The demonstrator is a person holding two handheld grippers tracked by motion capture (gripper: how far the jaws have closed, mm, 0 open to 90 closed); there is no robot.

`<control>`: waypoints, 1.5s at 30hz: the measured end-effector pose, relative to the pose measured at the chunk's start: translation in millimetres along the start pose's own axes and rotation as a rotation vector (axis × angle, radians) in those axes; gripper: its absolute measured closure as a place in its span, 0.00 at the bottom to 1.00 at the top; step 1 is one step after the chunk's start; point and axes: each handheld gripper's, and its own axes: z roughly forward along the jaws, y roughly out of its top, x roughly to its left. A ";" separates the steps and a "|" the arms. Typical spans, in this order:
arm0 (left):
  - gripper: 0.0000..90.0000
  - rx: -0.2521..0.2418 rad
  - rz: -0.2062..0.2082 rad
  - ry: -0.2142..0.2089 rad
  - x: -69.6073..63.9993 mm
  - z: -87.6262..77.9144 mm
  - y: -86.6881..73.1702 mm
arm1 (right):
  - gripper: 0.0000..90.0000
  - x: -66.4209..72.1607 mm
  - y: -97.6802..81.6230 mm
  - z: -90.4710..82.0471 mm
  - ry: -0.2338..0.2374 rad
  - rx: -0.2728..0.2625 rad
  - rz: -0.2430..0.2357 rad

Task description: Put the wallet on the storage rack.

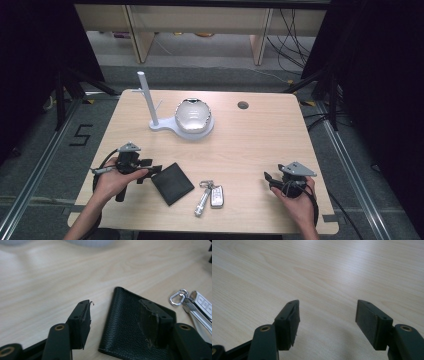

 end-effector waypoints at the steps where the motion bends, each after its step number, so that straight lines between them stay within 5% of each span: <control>1: 0.47 0.064 0.015 -0.011 3.2 4.1 5.9 | 0.41 1.6 0.2 -0.6 -0.001 0.012 0.015; 3: 0.47 0.075 0.025 -0.009 4.3 8.0 8.5 | 0.41 1.2 0.5 0.4 -0.002 0.014 -0.012; 4: 0.47 0.129 0.041 -0.017 4.6 14.7 13.7 | 0.41 1.6 0.5 1.2 0.000 0.011 -0.016; 5: 0.46 0.129 0.041 -0.017 4.6 14.7 13.7 | 0.41 1.6 0.5 1.2 0.000 0.011 -0.016; 6: 0.46 0.194 0.065 -0.025 5.6 17.0 17.1 | 0.40 2.6 0.8 1.4 -0.004 0.024 -0.024; 9: 0.46 0.247 0.051 -0.044 4.5 24.2 22.3 | 0.40 2.0 1.1 2.2 -0.012 0.019 -0.044; 11: 0.45 0.328 0.098 -0.052 8.4 25.7 27.2 | 0.40 2.3 1.2 2.6 -0.013 0.024 -0.042; 19: 0.44 0.399 0.113 -0.042 5.9 31.8 26.9 | 0.40 2.8 1.5 3.2 -0.011 0.034 -0.040; 24: 0.41 0.435 0.130 0.007 -0.1 34.2 29.8 | 0.40 3.1 1.7 3.5 -0.011 0.038 -0.047; 45: 0.48 0.554 0.077 -0.058 2.2 46.2 34.3 | 0.40 3.5 2.6 5.0 -0.009 0.066 -0.066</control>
